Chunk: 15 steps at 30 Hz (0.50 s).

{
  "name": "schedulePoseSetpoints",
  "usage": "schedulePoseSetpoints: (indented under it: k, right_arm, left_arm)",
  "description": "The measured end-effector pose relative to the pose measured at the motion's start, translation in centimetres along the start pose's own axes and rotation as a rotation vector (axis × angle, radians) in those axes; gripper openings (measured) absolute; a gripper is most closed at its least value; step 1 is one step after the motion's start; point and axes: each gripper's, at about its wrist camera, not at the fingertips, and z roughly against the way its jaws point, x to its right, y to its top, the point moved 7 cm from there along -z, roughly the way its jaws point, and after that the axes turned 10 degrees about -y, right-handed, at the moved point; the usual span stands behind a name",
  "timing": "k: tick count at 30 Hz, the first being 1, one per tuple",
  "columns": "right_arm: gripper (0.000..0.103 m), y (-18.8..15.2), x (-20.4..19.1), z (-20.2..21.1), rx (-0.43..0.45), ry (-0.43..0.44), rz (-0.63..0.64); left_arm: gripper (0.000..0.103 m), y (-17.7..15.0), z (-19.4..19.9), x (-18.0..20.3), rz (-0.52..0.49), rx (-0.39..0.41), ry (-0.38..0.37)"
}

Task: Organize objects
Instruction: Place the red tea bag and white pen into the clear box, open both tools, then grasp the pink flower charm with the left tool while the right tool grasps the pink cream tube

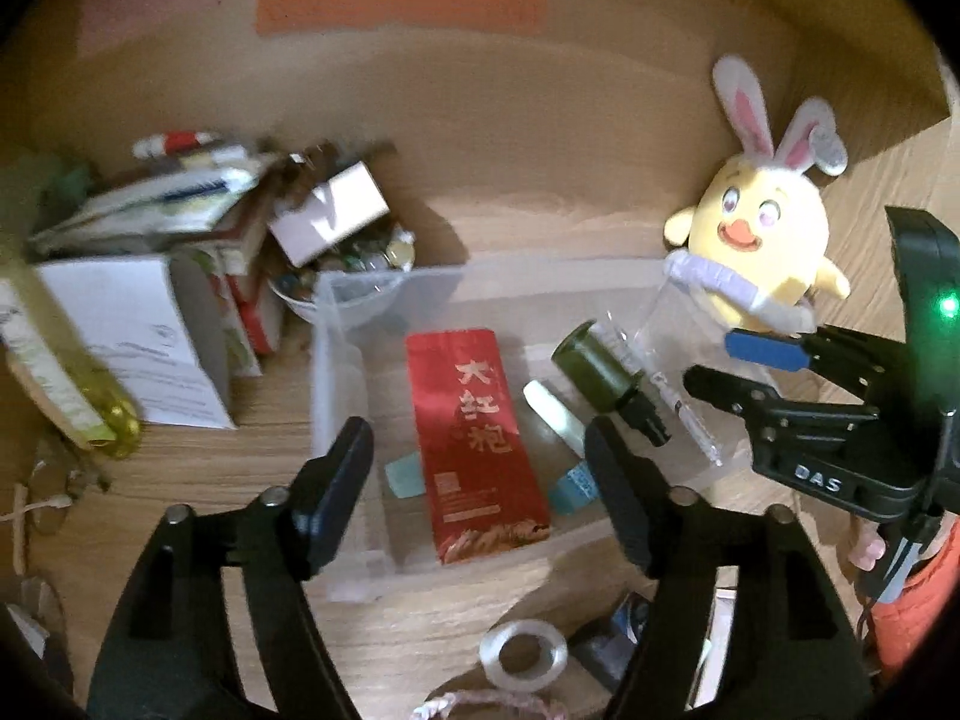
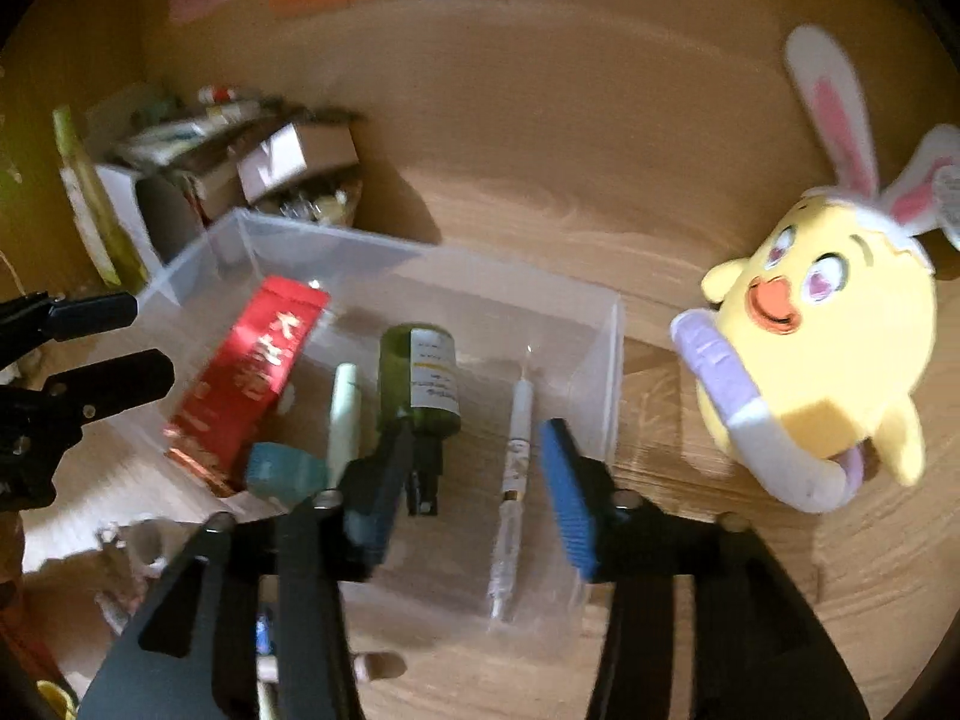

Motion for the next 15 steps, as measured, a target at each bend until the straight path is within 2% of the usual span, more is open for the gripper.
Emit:
schedulePoseSetpoints:
  k: [2,5,9,15]
  right_arm:
    - [0.063,-0.1,0.2,1.9,0.031,0.012,-0.024]
    - [0.082,-0.8,0.2,4.4,0.069,0.035,-0.057]
    - [0.085,-2.7,-0.7,6.5,0.078,0.075,-0.084]
    - [0.089,-7.6,-2.1,7.3,0.035,0.101,-0.121]
  left_arm:
    - [0.086,-0.1,1.7,0.3,-0.011,0.033,0.01]
    - [0.094,-0.5,3.4,0.9,-0.037,0.065,0.031]
    - [0.097,-2.2,5.3,1.6,-0.079,0.08,0.067]
    - [0.097,-6.3,5.9,1.9,-0.091,0.039,0.096]
